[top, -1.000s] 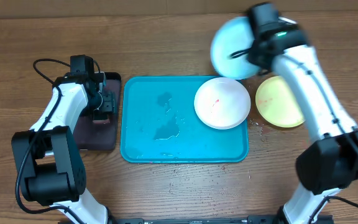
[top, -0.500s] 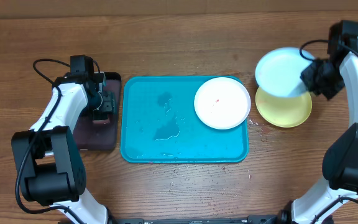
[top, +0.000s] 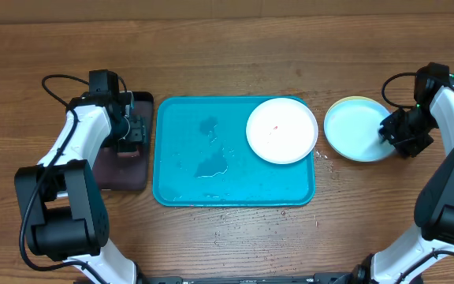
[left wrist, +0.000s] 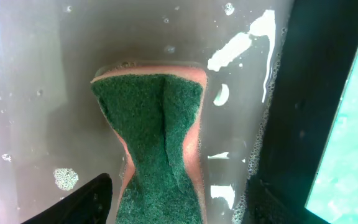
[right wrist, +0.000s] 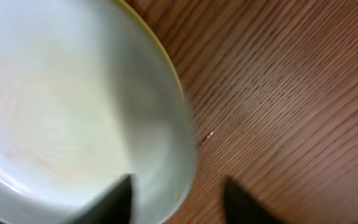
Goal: Clean dirty plates on tray and stack at the side
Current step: 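Carry the light blue plate right and stack it on the yellow plate, then move the right gripper left to the white plate's rim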
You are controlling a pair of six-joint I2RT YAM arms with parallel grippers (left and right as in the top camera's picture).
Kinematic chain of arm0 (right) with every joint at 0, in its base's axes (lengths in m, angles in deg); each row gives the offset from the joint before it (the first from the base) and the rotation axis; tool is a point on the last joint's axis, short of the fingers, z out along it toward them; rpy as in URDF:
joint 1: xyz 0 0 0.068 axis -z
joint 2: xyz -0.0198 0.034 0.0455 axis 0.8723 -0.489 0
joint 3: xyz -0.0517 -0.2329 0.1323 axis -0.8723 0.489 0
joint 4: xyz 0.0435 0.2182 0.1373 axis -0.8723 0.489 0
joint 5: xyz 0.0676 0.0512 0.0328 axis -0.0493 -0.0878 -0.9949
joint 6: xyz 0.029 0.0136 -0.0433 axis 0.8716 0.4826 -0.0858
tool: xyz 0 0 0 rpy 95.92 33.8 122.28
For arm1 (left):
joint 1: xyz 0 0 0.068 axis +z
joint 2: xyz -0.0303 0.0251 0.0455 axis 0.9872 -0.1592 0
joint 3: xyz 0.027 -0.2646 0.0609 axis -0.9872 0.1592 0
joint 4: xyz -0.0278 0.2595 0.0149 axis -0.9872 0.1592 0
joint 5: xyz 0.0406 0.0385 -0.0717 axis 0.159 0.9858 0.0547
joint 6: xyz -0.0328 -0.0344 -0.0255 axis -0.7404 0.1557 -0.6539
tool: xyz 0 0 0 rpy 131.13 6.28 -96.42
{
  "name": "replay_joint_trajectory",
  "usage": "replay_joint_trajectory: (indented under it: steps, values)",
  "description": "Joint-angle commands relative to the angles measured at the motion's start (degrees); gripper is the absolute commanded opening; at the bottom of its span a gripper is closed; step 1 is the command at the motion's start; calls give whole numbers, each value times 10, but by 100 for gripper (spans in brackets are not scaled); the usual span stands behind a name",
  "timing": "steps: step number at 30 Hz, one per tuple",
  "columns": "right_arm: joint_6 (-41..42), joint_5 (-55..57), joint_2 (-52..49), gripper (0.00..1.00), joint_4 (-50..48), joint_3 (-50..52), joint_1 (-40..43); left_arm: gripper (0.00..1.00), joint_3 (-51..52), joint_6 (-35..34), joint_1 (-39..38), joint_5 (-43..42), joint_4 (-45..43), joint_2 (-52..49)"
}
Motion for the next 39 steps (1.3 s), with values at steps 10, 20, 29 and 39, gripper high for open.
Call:
replay_joint_trajectory:
  steps: [10,20,29,39]
  values:
    - [-314,-278,18,91,-79,2,-62,72,-9,-5,3,-8,2,12]
    - [-280,-129,17,71,-170,25,-194,72,-9,-5,3,-8,2,12]
    - [-266,-99,17,54,-227,61,-230,72,-9,-5,3,-8,2,12]
    - [-238,-99,1,42,-211,61,-233,73,-9,-5,3,-8,2,12]
